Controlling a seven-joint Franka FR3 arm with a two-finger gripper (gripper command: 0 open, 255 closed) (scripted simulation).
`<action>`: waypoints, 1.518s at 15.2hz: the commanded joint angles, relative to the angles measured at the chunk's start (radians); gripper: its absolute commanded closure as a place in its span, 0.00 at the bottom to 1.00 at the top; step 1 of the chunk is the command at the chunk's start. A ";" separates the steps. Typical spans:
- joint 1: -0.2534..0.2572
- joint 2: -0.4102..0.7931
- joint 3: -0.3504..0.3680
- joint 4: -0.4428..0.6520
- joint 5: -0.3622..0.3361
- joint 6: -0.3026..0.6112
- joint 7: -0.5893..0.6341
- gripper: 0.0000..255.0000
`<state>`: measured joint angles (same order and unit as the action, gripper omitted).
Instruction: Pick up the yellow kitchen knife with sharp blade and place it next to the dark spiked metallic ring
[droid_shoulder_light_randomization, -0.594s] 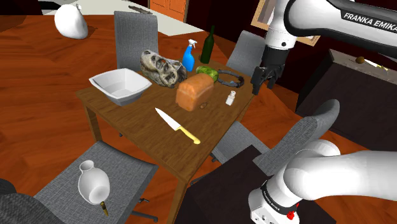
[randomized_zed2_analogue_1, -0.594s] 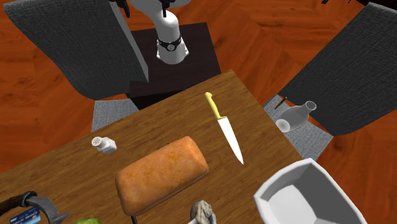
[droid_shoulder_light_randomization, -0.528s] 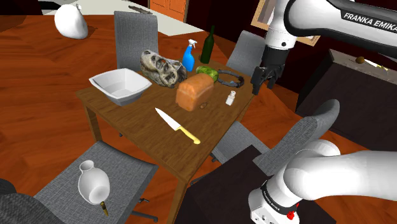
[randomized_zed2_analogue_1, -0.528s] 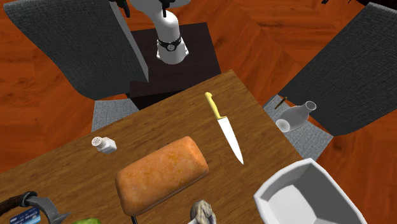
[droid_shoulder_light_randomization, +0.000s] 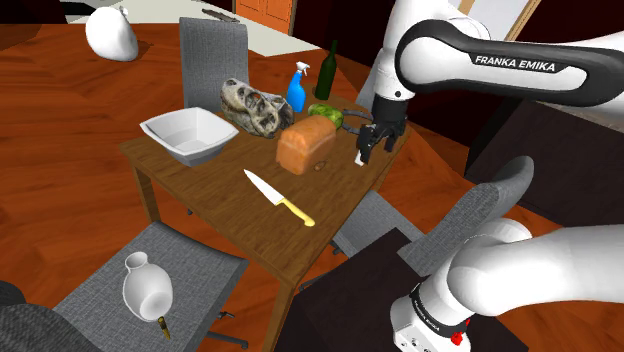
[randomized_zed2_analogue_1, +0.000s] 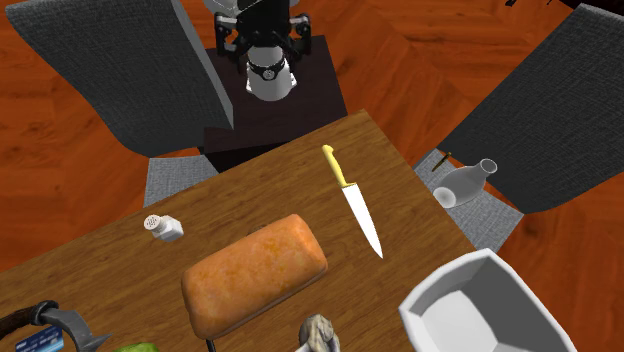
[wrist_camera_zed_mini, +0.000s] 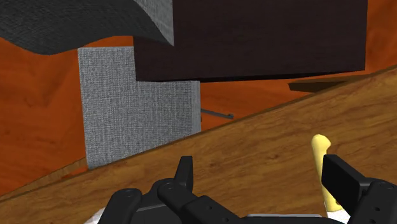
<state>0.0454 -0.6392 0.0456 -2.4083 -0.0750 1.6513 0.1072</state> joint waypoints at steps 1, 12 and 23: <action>0.014 0.036 0.028 -0.021 0.009 0.065 0.029 0.00; 0.050 0.360 0.166 -0.004 -0.021 0.391 0.184 0.00; 0.049 0.730 0.274 0.147 -0.198 0.592 0.384 0.00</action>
<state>0.0879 0.0609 0.3176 -2.2688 -0.2543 2.2230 0.4807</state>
